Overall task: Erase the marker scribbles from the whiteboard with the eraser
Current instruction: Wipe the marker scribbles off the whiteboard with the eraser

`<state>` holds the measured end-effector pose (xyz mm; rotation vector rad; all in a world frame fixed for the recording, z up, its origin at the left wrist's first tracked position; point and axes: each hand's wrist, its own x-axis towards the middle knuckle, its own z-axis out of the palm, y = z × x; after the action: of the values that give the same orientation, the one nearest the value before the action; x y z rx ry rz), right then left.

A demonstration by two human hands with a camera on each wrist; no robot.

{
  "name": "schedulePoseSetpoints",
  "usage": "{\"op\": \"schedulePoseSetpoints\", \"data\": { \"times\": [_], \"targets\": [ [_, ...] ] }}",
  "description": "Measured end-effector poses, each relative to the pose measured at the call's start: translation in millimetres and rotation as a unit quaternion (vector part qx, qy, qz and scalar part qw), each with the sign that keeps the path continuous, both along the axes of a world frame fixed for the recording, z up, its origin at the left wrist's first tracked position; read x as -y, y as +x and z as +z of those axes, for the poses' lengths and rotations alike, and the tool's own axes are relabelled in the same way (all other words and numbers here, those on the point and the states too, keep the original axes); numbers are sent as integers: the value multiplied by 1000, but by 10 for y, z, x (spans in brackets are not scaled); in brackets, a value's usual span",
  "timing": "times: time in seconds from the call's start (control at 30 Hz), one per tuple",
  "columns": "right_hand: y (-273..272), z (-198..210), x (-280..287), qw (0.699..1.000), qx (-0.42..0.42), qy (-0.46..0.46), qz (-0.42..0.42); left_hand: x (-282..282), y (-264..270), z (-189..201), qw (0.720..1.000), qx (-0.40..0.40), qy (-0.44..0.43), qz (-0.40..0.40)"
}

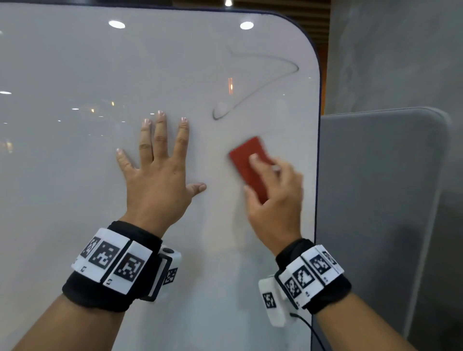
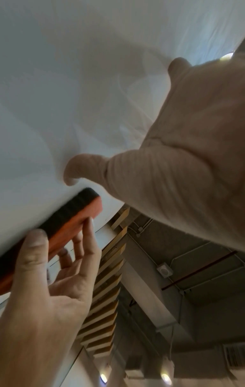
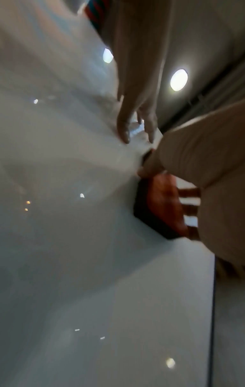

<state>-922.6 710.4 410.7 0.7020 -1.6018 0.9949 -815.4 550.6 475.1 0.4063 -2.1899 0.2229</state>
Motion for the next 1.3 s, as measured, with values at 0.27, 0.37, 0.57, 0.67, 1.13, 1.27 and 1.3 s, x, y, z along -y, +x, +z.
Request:
{"op": "schedulePoseSetpoints", "data": {
  "times": [0.27,0.37,0.57,0.67,1.13,1.27,1.3],
  "targets": [
    [-151,310,-110,975,76,-206,-13,78,61,32,998,-17,-61,27],
    [247,36,320,1000,7,-24,9,120,66,48,997,-25,-68,13],
    [30,181,208,991,14,-131,-7,292,188,45,998,-5,-60,6],
    [160,222,420,979,67,-195,1,372,227,22,998,-3,-64,4],
    [698,169,1071,987,49,-86,127,397,499,23,995,68,-20,-73],
    [823,144,1213,976,55,-37,206,501,474,-124,994,-3,-39,-99],
    [821,162,1188,979,44,-19,199,541,456,-160,994,-23,-46,-93]
  ]
}}
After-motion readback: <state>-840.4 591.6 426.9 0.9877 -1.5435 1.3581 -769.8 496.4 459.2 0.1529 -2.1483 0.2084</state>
